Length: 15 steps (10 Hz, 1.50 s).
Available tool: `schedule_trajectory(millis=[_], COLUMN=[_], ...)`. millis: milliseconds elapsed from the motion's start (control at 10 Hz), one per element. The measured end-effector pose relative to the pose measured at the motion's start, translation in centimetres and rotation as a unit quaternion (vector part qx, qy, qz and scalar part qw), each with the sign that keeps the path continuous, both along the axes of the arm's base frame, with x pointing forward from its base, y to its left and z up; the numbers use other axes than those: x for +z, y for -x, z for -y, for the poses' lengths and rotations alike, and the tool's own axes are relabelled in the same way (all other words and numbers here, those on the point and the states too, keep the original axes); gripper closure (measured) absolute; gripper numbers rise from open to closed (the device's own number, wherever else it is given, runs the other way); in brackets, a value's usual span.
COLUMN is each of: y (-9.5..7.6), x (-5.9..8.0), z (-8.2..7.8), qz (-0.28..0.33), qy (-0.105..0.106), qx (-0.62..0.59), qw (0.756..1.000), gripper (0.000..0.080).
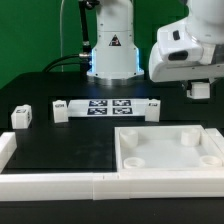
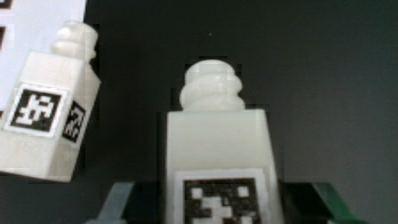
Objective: Assemble one leg
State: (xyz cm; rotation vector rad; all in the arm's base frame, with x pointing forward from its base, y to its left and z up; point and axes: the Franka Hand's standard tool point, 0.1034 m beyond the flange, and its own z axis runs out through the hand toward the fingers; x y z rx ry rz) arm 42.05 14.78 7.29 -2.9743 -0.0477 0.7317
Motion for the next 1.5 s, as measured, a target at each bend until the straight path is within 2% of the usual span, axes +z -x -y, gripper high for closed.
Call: schedule_trajectory(millis=[200, 300, 400, 500, 600, 800, 900, 1000, 1100, 1300, 1500], y=[-2.3, -2.9, -4.5, -5.0, -4.8, -5.1, -5.3, -7.2, -8.4, -10.4, -10.1], x=[1.3, 1.7, 2.2, 2.2, 2.1, 2.1, 1.9, 2.5, 2.7, 3.2, 3.0], z=[0.6, 0.8, 0.8, 0.8, 0.8, 0.9, 1.5, 2.4, 3.1, 3.3, 3.3], qz=[0.096, 0.119, 0.172, 0.225, 0.259, 0.353, 0.331, 0.335, 0.342, 0.350, 0.348], qy=[-0.006, -0.007, -0.010, -0.012, -0.013, -0.017, -0.018, -0.018, -0.017, -0.020, -0.019], qx=[-0.004, -0.006, -0.011, -0.014, -0.014, -0.010, 0.020, 0.029, 0.031, 0.044, 0.043], qw=[0.995, 0.993, 0.985, 0.974, 0.966, 0.935, 0.943, 0.941, 0.939, 0.936, 0.936], gripper=[0.0512, 0.0512, 0.0512, 0.0512, 0.0512, 0.0512, 0.0512, 0.0512, 0.0512, 0.0512, 0.0512])
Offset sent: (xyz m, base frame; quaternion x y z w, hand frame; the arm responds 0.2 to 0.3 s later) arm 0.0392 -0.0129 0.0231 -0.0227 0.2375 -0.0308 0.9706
